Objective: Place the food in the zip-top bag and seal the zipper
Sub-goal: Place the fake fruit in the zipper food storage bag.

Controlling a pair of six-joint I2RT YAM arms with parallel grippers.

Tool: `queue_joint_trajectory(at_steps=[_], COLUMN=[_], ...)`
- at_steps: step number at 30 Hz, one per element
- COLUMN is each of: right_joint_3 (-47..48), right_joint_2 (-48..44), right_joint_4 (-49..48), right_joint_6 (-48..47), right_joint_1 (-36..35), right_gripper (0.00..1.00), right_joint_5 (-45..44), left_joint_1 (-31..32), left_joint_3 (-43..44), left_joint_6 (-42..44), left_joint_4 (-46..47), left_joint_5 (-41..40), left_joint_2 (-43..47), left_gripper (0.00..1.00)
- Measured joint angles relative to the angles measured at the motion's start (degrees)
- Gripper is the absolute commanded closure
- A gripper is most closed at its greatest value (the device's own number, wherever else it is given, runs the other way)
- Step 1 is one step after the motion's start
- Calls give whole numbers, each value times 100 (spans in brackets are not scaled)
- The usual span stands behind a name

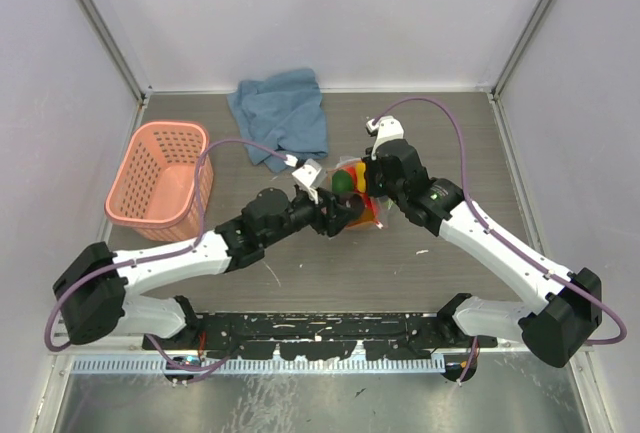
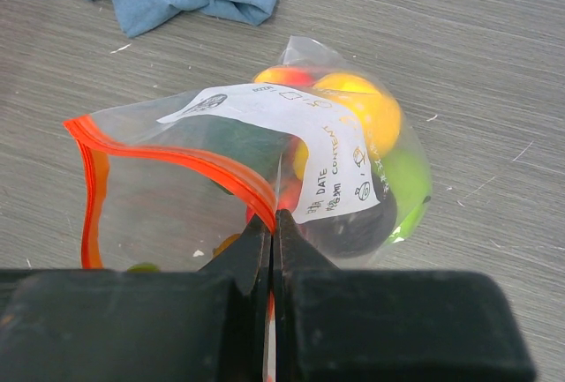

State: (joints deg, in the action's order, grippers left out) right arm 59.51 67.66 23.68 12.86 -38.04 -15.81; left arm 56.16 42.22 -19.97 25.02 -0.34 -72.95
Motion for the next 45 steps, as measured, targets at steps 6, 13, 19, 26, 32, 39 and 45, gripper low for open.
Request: queue_joint_trajectory(at_steps=[6,13,19,26,32,39,45], right_joint_3=[0,0,0,0,0,0,0], right_joint_2=[-2,0,0,0,0,-2,-2], right_joint_4=[4,37,37,35,35,35,28], right_joint_6=[28,63,66,70,83,85,87], right_joint_1=[0,0,-7,-11,-9,-9,-11], right_gripper=[99,99,99,99,99,99,99], right_joint_5=[76,190,229,247,245,249,289], left_joint_1=[9,15,26,35,46,46,57], left_joint_3=[173,496,730,828,831,796,588], left_joint_6=[745,1486,1849,1965,1932,1812,1729], left_joint_4=[389,848,1318,1679,1878,1884,1661], left_joint_5=[-201,-588,-1099,-1628,-1781,-1762,-1563], left_joint_2=[-636,-1344,-1998,-2468,-2485,-2426,-2031], left_gripper=[59,58,51,27,18,13,13])
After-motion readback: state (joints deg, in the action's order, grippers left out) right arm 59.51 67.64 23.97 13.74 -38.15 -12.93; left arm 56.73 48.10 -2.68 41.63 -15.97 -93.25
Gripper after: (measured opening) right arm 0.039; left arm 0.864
